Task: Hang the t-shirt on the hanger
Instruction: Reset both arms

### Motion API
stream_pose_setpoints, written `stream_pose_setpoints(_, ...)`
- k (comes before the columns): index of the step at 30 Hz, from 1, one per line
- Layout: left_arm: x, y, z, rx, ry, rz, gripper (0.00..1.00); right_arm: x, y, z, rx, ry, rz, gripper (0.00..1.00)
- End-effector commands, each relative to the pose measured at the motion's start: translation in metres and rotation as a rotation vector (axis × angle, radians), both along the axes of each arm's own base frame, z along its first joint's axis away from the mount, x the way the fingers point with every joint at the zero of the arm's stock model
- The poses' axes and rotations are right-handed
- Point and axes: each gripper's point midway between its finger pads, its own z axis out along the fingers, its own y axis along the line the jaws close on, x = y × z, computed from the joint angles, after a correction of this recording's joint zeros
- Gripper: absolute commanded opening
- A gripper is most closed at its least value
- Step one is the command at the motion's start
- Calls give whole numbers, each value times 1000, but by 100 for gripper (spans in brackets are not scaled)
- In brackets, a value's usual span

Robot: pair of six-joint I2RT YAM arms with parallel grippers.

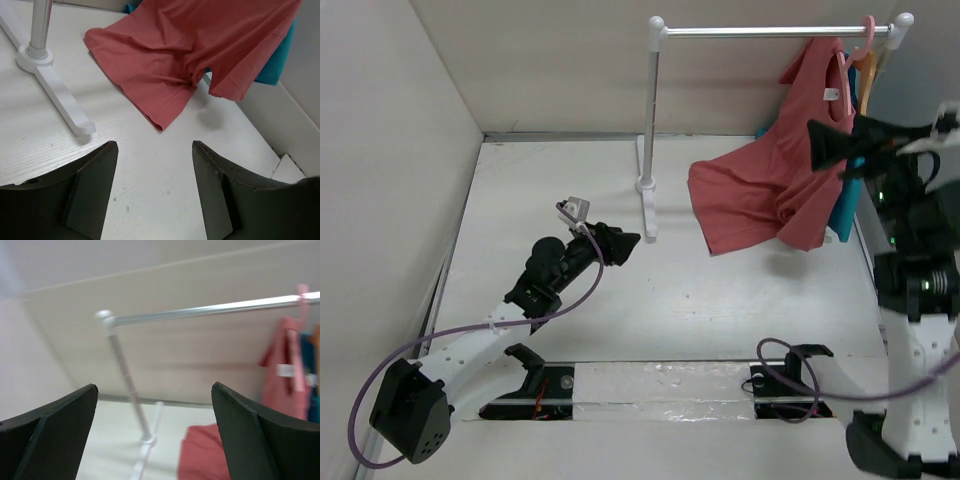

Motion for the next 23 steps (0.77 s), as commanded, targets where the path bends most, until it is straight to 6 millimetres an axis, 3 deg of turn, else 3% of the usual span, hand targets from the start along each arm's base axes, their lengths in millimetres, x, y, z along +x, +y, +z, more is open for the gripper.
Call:
stream_pose_setpoints(1,-2,1,24,-51,-78,2,58,-52,47,0,-37,-139,241,100)
stream_pose_setpoints(3,-3,0,25,-57,-71,-9,58,-74,55,-11,-79,-151,290,100)
stream_pose_setpoints(4,-6,-2,27,-67,-70,-23,58,-99,57,-10,-102,-183,312,100)
stream_pose_setpoints(5,-9,-2,31,-92,-61,-27,58,-104,57,-25,-113,-139,315,100)
stream_pose_setpoints(6,-14,0,40,-123,-72,-32,58,-112,56,-29,-131,-141,309,100)
stream_pose_setpoints(7,-18,1,48,-151,-80,-39,58,-134,53,-28,-140,-170,294,100)
stream_pose_setpoints(8,-22,3,56,-183,-92,-45,58,-136,51,-42,-138,-131,287,100)
stream_pose_setpoints(10,-38,8,81,-266,-121,-72,58,-147,46,-49,-135,-139,258,100)
stream_pose_setpoints(11,-44,10,91,-294,-138,-83,58,-161,43,-51,-133,-164,244,100)
stream_pose_setpoints(12,-54,16,112,-335,-186,-92,58,-162,41,-59,-128,-156,235,100)
stream_pose_setpoints(14,-62,22,126,-341,-206,-90,58,-171,38,-62,-119,-178,225,100)
stream_pose_setpoints(15,-70,29,145,-361,-246,-88,58,-171,35,-64,-121,-180,209,100)
stream_pose_setpoints(18,-78,38,162,-354,-275,-72,58,-169,31,-72,-101,-162,192,100)
stream_pose_setpoints(23,-70,40,151,-321,-208,-31,62,-159,42,-85,-114,-123,254,100)
